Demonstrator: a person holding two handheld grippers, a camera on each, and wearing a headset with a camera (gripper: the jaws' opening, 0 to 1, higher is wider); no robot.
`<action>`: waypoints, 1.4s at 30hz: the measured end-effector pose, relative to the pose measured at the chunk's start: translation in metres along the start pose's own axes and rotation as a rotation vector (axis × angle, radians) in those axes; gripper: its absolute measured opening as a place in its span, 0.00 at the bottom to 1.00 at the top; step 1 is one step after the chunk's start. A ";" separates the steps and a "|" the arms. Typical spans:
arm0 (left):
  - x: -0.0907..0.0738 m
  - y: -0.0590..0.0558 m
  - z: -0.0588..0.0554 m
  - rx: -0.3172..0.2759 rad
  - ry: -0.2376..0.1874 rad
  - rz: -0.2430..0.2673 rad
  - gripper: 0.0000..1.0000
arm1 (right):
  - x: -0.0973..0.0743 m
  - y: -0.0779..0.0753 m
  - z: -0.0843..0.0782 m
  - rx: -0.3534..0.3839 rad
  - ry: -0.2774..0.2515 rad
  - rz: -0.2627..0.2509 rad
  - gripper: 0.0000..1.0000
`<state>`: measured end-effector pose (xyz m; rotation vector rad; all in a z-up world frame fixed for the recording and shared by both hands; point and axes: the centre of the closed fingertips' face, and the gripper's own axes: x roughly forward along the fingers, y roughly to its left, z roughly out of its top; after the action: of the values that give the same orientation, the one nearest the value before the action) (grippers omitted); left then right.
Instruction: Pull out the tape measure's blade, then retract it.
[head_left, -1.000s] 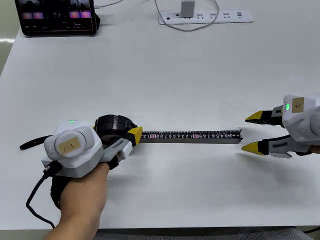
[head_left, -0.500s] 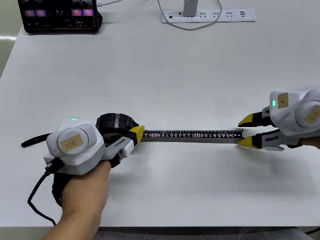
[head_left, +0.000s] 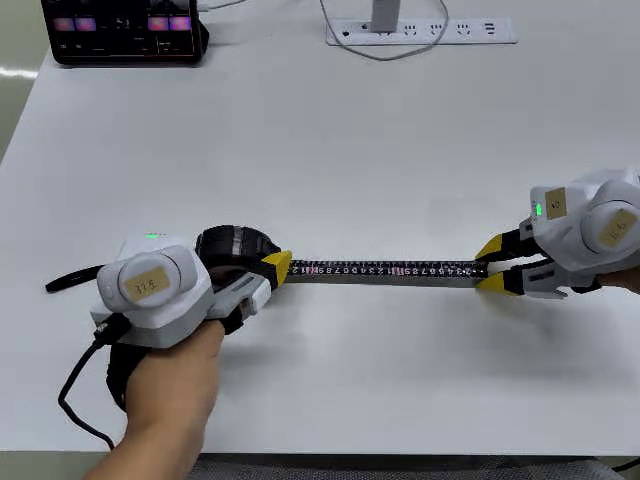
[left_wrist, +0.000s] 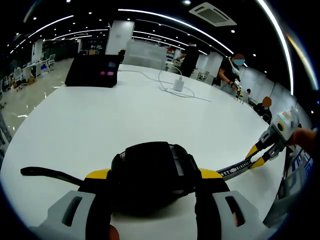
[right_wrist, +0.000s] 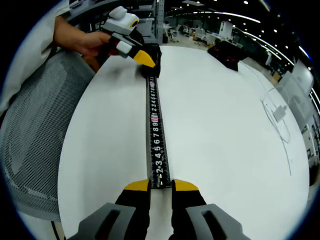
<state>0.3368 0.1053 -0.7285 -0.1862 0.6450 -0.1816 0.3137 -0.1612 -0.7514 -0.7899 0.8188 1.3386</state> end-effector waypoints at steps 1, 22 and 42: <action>0.000 0.000 0.000 -0.001 -0.001 0.001 0.63 | 0.000 0.000 0.000 -0.002 0.001 -0.001 0.12; -0.002 0.003 0.003 0.003 -0.026 0.019 0.62 | 0.000 0.000 0.000 0.008 0.008 -0.001 0.12; -0.001 0.002 0.002 0.008 0.000 0.018 0.59 | 0.001 0.001 0.000 -0.005 0.009 0.009 0.11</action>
<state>0.3372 0.1075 -0.7264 -0.1729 0.6458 -0.1669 0.3128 -0.1608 -0.7524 -0.7969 0.8273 1.3468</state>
